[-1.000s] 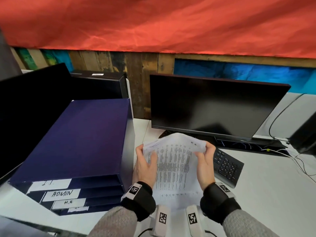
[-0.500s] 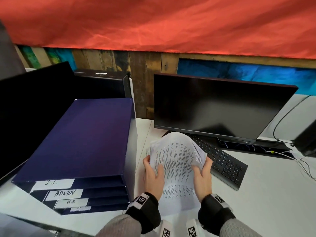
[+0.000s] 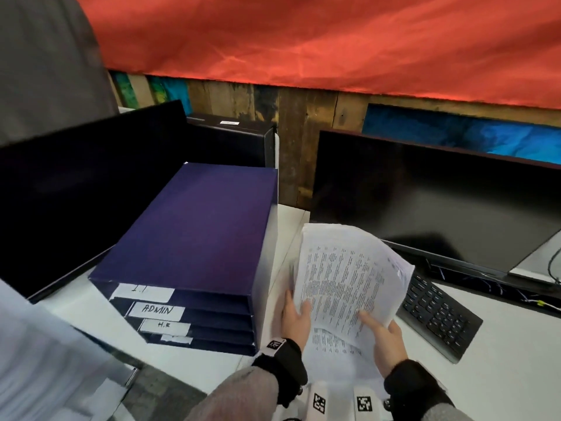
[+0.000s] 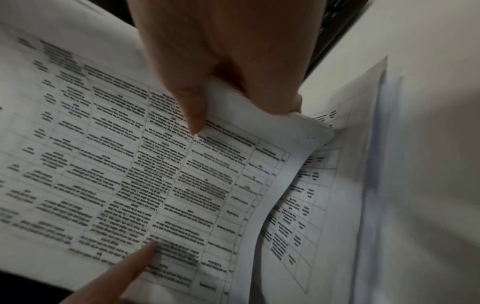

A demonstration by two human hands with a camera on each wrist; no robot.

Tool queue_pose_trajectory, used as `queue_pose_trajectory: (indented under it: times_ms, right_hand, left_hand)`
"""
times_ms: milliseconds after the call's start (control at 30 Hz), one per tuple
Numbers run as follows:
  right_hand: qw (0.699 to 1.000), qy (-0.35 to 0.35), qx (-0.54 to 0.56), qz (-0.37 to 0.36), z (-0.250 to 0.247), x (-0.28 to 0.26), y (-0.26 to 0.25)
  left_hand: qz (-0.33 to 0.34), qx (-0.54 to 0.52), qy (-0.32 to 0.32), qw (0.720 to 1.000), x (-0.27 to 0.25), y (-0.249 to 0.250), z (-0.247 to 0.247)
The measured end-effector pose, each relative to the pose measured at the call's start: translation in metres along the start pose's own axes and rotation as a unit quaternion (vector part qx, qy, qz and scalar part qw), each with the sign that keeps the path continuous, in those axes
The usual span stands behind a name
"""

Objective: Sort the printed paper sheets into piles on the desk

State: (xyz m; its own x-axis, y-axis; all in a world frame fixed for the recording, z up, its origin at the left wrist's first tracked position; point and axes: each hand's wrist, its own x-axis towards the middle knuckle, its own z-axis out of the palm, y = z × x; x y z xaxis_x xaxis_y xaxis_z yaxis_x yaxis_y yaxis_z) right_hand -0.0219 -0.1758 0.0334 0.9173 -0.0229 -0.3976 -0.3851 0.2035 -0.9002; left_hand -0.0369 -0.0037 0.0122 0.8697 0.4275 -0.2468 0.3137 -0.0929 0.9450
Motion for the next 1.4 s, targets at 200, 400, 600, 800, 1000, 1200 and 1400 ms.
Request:
queue_pose_trajectory:
  times_ms: [200, 400, 600, 800, 1000, 1200, 1400]
  right_hand:
    - [0.999, -0.024, 0.020, 0.010, -0.029, -0.020, 0.002]
    - [0.993, -0.077, -0.081, -0.029, -0.041, -0.045, 0.008]
    - [0.945, -0.040, -0.319, -0.059, -0.070, -0.046, 0.038]
    - [0.732, -0.080, -0.671, -0.089, -0.113, -0.028, 0.092]
    - [0.679, -0.084, -0.691, -0.233, -0.113, -0.039, 0.095]
    - [0.711, -0.138, -0.660, -0.201, -0.141, 0.025, 0.139]
    - [0.723, -0.111, -0.669, -0.130, -0.122, -0.005, 0.116]
  left_hand:
    - [0.193, 0.195, 0.039, 0.961, -0.056, 0.006, -0.017]
    - [0.191, 0.189, 0.014, 0.963, -0.091, -0.016, -0.053]
    - [-0.006, -0.008, -0.099, 0.995, -0.126, -0.060, -0.131]
    - [-0.124, -0.069, 0.075, 0.987, -0.172, -0.107, -0.197]
    - [-0.166, -0.048, 0.149, 0.974, -0.190, -0.135, -0.257]
    - [-0.181, -0.059, 0.169, 0.967, -0.170, -0.116, -0.287]
    - [-0.185, -0.011, 0.096, 0.978, -0.116, -0.117, -0.302]
